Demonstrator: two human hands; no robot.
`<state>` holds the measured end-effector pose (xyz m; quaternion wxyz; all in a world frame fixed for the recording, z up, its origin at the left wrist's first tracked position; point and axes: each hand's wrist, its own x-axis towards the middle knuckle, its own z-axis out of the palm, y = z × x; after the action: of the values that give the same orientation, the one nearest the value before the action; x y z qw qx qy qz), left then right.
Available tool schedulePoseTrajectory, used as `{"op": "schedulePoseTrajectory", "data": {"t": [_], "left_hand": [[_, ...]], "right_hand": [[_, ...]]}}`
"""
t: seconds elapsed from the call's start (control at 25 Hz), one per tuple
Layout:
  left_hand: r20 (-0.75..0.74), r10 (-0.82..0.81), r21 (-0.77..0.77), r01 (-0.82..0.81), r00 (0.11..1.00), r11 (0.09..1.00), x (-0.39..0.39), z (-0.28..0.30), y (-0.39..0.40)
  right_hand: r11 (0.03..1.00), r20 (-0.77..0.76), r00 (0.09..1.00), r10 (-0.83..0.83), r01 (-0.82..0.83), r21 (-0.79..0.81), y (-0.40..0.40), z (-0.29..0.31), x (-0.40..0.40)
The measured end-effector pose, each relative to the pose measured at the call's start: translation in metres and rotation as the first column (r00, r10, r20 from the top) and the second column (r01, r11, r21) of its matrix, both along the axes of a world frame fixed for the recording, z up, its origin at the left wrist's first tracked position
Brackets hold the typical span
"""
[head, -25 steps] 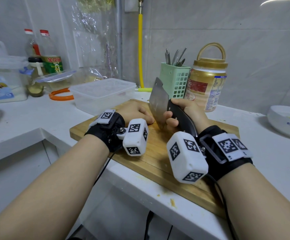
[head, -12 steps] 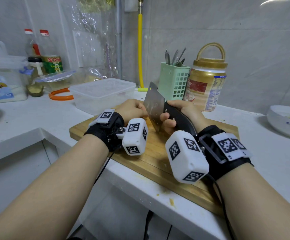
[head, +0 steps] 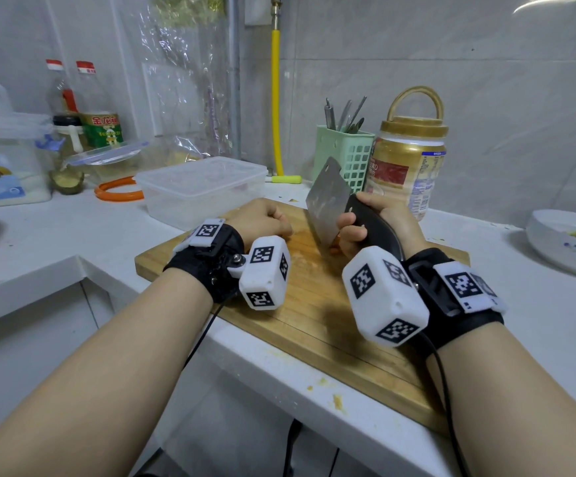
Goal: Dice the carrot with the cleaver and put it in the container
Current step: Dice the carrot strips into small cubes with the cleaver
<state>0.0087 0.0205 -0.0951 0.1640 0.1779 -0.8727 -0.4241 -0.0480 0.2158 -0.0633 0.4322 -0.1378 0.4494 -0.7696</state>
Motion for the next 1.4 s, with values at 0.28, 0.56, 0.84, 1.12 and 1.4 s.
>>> {"op": "schedulePoseTrajectory", "data": {"t": [0.28, 0.56, 0.84, 1.12, 1.4], "left_hand": [[-0.030, 0.016, 0.054, -0.014, 0.999, 0.998, 0.001, 0.001, 0.004], [0.027, -0.012, 0.047, 0.010, 1.000, 0.999, -0.014, 0.013, 0.027], [0.149, -0.094, -0.124, 0.113, 0.984, 0.986, -0.023, 0.025, 0.082], [0.290, 0.014, -0.373, 0.099, 0.957, 0.922, -0.030, 0.037, 0.107], [0.294, 0.115, -0.371, 0.002, 0.949, 0.929, -0.034, 0.035, 0.112]], "right_hand": [[0.998, 0.004, 0.999, 0.044, -0.043, -0.040, 0.016, 0.009, -0.006], [0.982, 0.046, 0.995, -0.084, 0.090, -0.168, 0.022, 0.005, -0.021], [0.958, 0.087, 0.990, -0.114, 0.132, -0.254, 0.037, -0.002, -0.039], [0.951, 0.134, 0.983, -0.122, 0.155, -0.267, 0.038, -0.006, -0.044], [0.955, 0.129, 0.985, -0.112, 0.142, -0.259, 0.035, 0.001, -0.035]]}}
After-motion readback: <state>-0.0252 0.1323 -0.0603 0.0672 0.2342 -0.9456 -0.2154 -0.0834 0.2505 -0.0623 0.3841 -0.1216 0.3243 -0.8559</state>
